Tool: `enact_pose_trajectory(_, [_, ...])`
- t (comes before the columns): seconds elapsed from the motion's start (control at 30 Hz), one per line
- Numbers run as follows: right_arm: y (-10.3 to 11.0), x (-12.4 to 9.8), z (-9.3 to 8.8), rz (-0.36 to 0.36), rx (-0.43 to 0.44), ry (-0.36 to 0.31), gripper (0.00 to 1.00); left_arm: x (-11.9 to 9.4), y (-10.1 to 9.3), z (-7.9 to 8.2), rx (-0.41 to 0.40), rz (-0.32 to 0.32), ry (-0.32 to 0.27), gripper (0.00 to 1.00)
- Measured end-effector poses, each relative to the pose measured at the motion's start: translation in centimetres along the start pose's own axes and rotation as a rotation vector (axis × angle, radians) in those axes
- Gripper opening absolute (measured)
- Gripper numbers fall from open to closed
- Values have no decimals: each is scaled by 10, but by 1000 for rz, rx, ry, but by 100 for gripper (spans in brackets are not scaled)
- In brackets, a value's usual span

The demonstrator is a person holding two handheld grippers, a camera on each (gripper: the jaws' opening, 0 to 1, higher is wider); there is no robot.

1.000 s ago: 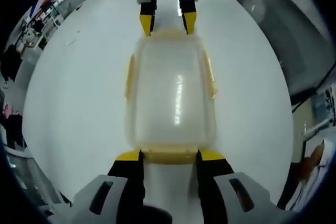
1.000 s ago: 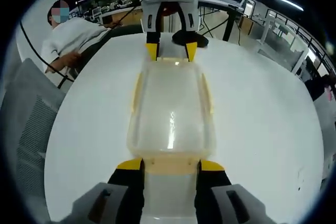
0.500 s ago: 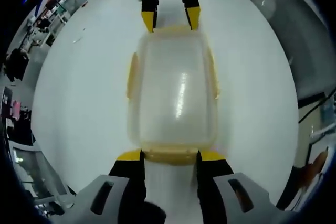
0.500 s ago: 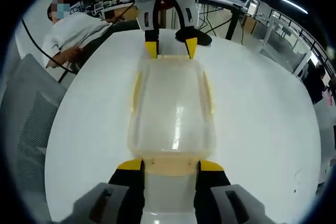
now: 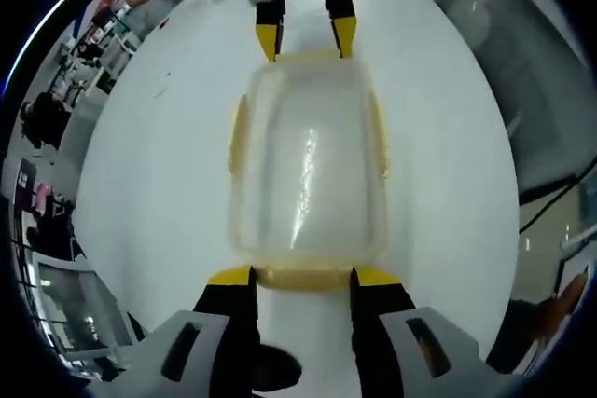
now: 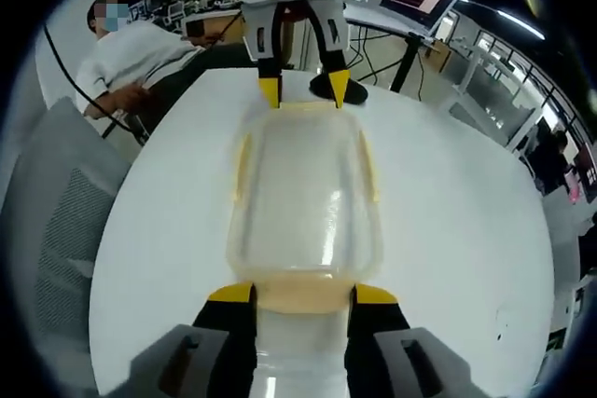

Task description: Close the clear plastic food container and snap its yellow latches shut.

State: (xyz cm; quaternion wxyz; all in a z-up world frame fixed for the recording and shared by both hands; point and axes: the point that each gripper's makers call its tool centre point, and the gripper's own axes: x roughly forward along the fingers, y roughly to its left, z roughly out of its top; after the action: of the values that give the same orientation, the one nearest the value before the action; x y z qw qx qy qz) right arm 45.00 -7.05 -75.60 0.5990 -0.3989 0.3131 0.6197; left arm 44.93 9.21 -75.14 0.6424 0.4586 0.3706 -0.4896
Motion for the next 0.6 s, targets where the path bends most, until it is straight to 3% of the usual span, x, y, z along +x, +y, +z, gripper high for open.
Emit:
enact_pose_trajectory(0.3, [2, -28, -11, -30, -11, 6, 34, -13, 3, 29, 8, 18, -20, 36])
enact_pose_trajectory(0.6, [4, -54, -33, -39, -13, 26, 34, -14, 4, 63, 20, 20, -45, 36])
